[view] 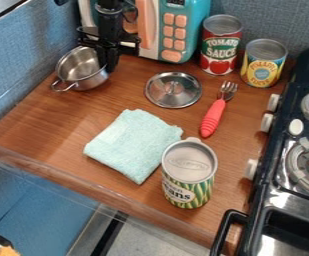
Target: Move silver pot from bottom of the table and place it on the left corner of the table
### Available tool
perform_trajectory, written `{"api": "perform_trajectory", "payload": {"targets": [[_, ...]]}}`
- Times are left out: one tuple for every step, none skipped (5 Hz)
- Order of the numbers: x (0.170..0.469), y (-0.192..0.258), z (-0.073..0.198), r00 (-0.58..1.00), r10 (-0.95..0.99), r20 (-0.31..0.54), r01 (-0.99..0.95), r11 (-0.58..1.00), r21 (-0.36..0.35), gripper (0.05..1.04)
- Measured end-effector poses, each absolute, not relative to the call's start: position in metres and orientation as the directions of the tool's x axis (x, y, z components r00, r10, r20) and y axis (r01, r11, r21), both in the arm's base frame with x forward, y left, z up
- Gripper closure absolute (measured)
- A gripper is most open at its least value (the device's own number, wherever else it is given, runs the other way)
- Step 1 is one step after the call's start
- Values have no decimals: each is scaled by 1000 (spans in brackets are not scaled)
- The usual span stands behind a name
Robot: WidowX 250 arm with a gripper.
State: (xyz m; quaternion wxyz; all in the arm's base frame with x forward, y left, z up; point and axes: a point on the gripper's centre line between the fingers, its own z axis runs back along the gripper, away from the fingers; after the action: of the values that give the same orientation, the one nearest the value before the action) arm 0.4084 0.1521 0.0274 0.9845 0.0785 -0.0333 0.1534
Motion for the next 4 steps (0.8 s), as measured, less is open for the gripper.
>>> {"api": "perform_trajectory", "payload": {"targets": [[406,154,26,948,307,80,-315,939,136,988],[409,153,26,941,325,95,-335,934,121,817],[408,153,38,936,323,141,-340,933,120,527],[405,150,83,914,310,261,-347,932,106,242]]}}
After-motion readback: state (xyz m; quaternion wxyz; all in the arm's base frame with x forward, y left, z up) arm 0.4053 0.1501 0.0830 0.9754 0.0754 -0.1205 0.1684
